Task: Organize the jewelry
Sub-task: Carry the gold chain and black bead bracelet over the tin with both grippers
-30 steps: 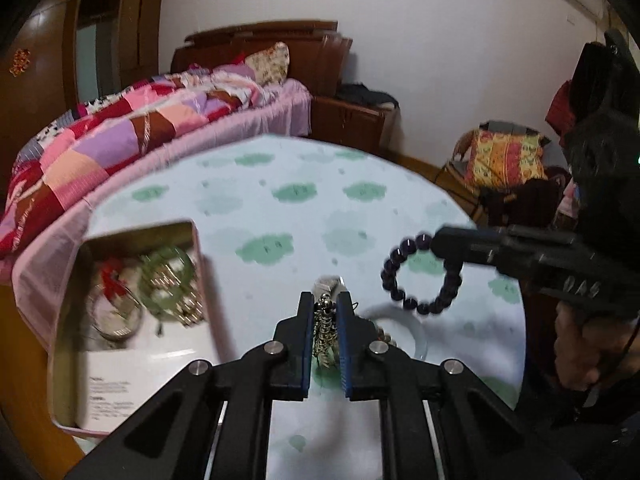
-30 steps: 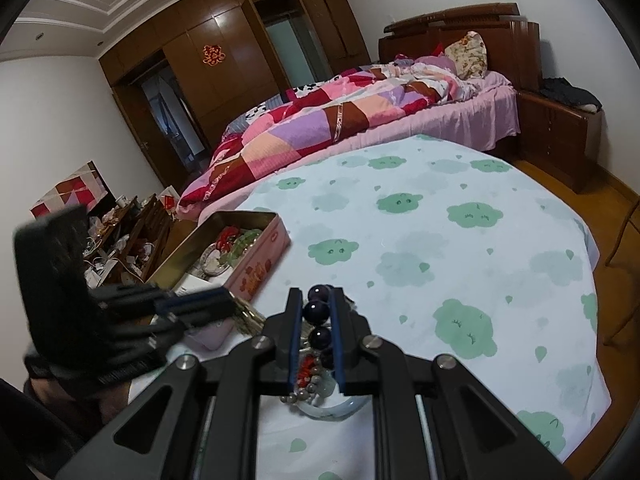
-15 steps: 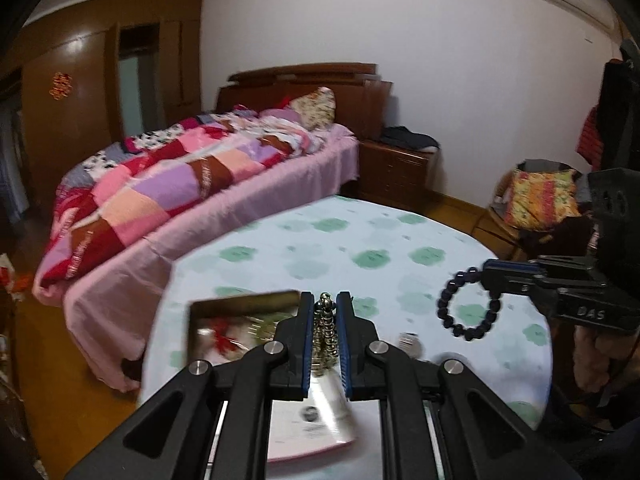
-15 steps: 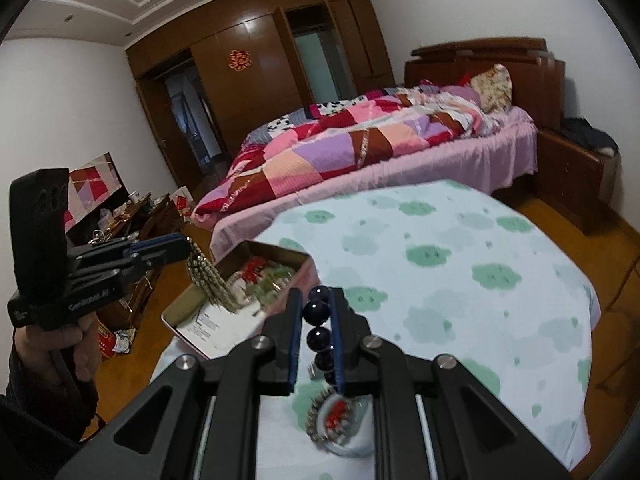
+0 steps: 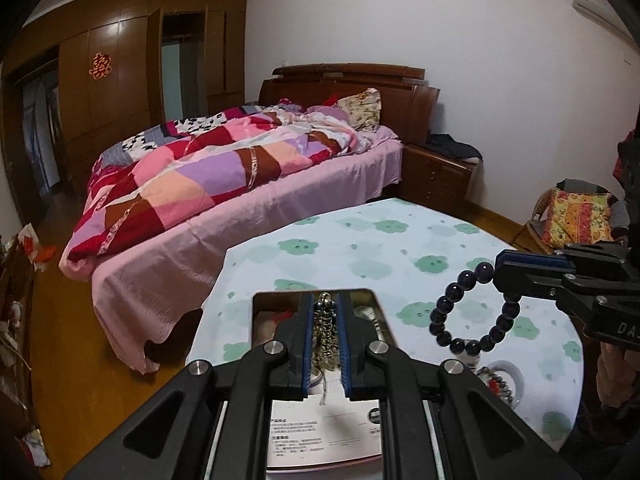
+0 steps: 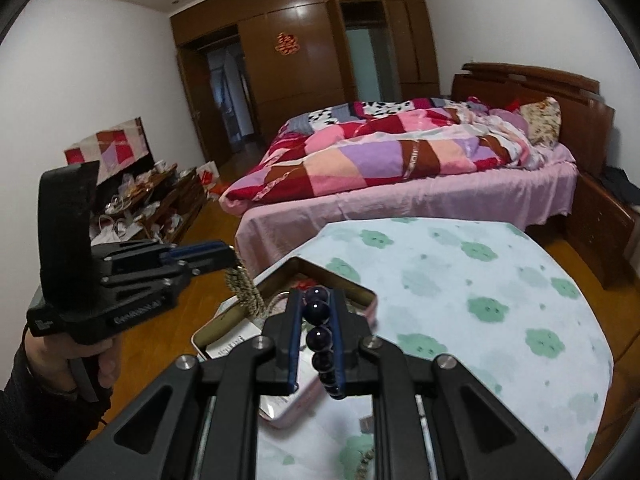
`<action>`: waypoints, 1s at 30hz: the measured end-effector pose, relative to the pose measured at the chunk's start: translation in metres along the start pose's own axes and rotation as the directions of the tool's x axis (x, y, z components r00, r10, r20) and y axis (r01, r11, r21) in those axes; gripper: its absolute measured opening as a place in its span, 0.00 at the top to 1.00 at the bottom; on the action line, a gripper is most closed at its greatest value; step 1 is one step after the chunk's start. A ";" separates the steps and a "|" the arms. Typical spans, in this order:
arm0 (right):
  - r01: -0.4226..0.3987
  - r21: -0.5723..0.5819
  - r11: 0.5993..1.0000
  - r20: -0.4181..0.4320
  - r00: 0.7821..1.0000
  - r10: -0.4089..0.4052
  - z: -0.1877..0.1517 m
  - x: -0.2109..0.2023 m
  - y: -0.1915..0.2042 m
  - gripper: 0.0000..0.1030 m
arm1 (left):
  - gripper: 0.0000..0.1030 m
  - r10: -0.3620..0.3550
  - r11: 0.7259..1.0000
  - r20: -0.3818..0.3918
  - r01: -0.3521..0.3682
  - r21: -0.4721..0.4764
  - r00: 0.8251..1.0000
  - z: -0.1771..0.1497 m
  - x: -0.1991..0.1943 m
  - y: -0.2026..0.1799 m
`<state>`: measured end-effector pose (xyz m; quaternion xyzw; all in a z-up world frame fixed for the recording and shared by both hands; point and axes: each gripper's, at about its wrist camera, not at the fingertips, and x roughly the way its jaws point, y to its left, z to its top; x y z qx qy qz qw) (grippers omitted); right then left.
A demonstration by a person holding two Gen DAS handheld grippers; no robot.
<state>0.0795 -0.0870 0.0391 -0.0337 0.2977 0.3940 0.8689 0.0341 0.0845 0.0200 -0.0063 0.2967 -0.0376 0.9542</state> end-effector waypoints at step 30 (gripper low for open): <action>0.004 -0.052 0.999 -0.210 0.978 -0.015 -0.027 0.090 0.018 0.84 | 0.90 0.068 0.994 -0.181 -0.083 -0.077 0.981 -0.051 0.050 0.031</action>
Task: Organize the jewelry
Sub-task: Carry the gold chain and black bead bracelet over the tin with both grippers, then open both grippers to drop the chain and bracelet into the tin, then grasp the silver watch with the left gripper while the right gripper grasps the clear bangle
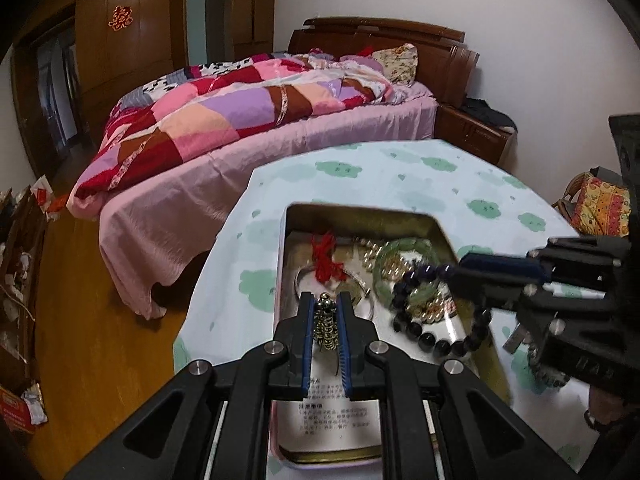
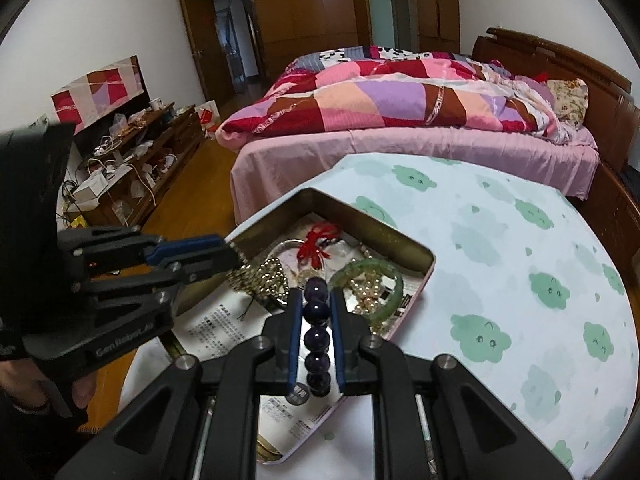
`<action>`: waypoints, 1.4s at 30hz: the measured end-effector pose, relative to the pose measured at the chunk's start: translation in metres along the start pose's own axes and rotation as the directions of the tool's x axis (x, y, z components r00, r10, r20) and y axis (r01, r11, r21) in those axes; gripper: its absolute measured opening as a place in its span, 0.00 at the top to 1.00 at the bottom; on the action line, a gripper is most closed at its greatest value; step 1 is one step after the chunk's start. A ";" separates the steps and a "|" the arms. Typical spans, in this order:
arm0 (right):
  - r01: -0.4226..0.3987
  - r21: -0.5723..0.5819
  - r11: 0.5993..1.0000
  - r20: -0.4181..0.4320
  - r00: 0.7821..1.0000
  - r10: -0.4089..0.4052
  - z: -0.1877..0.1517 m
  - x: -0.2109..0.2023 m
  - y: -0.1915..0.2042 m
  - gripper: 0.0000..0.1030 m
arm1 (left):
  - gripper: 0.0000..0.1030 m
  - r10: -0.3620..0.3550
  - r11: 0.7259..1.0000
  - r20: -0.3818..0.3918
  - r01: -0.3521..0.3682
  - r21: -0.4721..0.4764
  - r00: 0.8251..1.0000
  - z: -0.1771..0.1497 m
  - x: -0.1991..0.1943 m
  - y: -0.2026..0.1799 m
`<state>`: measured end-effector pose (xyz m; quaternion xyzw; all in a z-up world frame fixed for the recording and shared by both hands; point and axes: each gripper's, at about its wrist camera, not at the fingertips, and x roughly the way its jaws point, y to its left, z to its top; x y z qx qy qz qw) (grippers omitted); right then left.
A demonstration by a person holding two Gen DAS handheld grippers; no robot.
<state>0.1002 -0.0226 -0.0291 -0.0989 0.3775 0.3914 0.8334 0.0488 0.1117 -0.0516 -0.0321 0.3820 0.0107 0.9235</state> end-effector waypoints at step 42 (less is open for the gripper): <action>0.113 0.164 0.980 0.060 0.990 -0.124 -0.050 -0.075 -0.087 0.53 | 0.33 -0.037 0.989 0.087 0.024 0.145 0.996 -0.009 -0.030 -0.088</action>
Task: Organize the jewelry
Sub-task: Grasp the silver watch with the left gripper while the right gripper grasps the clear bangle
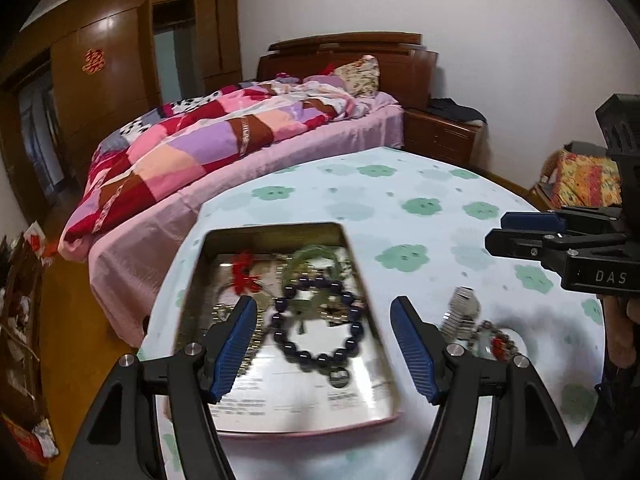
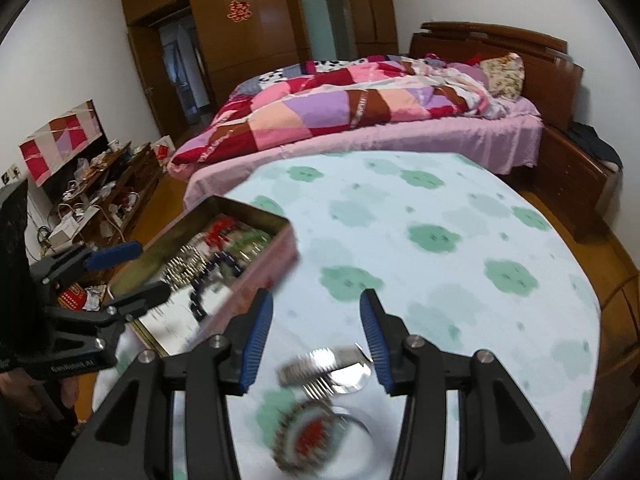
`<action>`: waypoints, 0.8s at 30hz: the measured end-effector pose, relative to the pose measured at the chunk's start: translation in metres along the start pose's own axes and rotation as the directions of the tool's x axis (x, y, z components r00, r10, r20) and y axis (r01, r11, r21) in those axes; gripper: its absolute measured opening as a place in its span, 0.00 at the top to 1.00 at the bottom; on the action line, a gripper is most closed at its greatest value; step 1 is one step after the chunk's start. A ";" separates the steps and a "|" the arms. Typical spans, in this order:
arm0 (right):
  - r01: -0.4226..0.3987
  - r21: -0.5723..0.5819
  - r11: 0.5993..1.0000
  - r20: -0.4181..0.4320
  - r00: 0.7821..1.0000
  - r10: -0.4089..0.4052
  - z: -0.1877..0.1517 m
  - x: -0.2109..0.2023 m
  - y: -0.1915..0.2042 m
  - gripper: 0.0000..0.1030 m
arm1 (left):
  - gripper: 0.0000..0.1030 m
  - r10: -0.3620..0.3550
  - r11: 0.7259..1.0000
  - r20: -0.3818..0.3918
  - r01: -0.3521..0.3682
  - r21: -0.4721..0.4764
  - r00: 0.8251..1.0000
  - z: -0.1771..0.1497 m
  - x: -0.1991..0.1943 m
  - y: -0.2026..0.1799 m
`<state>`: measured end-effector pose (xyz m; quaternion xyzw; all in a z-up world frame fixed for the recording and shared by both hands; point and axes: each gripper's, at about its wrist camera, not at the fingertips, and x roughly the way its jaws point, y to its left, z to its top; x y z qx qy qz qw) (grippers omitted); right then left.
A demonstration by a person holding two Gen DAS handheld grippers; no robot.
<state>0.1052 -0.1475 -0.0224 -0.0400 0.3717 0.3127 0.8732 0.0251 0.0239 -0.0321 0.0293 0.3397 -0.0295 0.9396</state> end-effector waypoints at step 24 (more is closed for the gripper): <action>0.053 0.049 0.997 -0.121 0.992 -0.047 -0.081 -0.006 -0.033 0.58 | 0.33 -0.067 0.982 -0.078 0.080 0.173 0.995 -0.003 0.031 -0.078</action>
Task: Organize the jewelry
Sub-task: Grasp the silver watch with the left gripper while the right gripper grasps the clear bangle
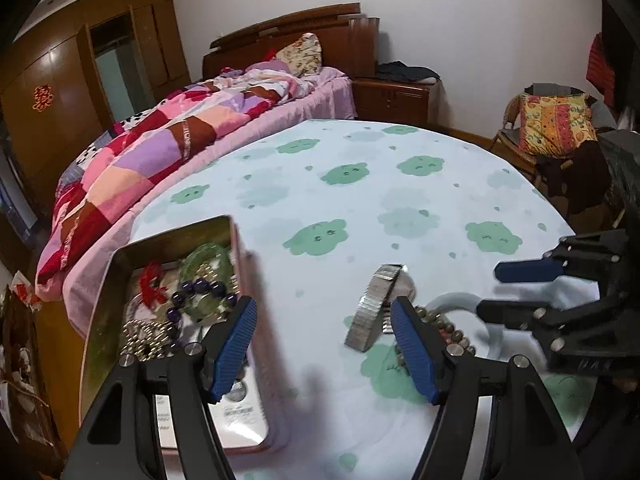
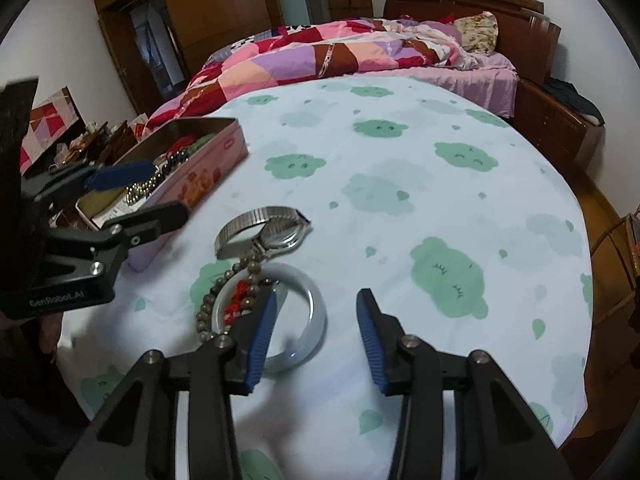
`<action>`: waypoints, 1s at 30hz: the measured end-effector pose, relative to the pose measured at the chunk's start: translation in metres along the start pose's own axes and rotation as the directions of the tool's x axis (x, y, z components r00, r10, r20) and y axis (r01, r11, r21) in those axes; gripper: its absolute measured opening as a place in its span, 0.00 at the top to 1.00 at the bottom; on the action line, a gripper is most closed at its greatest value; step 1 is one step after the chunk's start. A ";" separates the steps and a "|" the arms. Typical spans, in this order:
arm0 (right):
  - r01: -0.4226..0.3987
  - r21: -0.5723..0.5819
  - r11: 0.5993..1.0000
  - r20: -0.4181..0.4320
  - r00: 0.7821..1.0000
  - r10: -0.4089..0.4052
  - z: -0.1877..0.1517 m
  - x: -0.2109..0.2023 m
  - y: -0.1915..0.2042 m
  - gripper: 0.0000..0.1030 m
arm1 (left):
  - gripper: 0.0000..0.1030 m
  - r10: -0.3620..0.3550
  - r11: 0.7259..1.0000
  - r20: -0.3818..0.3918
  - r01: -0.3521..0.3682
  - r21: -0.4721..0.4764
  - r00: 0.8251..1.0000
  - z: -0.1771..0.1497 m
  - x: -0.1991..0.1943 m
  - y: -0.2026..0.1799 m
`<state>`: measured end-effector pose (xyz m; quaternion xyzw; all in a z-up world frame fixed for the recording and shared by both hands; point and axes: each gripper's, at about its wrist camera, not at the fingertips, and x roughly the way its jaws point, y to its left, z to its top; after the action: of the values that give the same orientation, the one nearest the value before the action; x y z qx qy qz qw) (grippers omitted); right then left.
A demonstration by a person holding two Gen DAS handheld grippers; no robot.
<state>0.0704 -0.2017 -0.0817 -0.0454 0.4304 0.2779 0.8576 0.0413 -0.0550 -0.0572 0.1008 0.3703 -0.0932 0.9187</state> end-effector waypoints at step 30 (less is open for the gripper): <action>0.025 -0.035 0.999 -0.024 0.999 -0.026 -0.006 0.019 0.008 0.85 | 0.86 -0.096 0.994 -0.136 0.102 0.035 0.986 0.010 0.057 -0.021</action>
<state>0.0707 -0.1884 -0.0984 -0.0692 0.4354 0.2738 0.8548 0.0828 -0.0836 -0.0922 0.1077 0.4337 -0.1397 0.8836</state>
